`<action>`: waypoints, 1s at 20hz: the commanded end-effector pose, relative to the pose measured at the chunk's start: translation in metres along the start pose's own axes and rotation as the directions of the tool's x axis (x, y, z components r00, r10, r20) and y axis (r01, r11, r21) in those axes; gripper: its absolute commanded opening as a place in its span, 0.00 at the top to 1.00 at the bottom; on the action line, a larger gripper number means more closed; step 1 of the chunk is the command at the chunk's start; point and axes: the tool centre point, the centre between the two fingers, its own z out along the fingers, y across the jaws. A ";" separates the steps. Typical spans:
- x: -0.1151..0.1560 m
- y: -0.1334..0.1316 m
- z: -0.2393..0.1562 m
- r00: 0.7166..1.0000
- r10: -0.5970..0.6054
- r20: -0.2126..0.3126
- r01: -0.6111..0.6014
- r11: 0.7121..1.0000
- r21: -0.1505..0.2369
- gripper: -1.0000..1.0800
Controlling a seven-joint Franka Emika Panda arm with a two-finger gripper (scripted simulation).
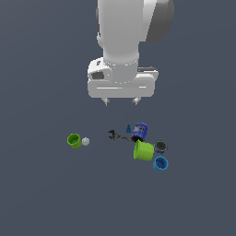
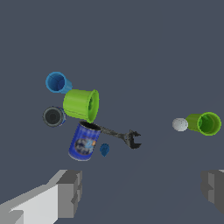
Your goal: Pick up a designated object from a clutter of objects.
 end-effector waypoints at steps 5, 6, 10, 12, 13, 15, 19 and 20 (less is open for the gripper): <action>0.002 -0.003 -0.002 1.000 0.004 -0.007 -0.004 1.000 0.001 0.04; 0.004 -0.004 -0.003 1.000 0.006 -0.011 -0.006 1.000 0.002 0.04; 0.008 -0.008 -0.007 1.000 0.013 -0.024 -0.013 1.000 0.005 0.04; 0.008 -0.008 -0.008 1.000 0.013 -0.025 -0.013 1.000 0.005 0.04; 0.007 -0.008 -0.008 1.000 0.013 -0.024 -0.013 1.000 0.005 0.04; 0.007 -0.008 -0.006 1.000 0.014 -0.024 -0.014 1.000 0.005 0.04; 0.008 -0.013 0.002 0.999 0.028 -0.023 -0.028 1.000 0.006 0.04; 0.008 -0.014 0.006 0.999 0.034 -0.023 -0.033 0.999 0.006 0.04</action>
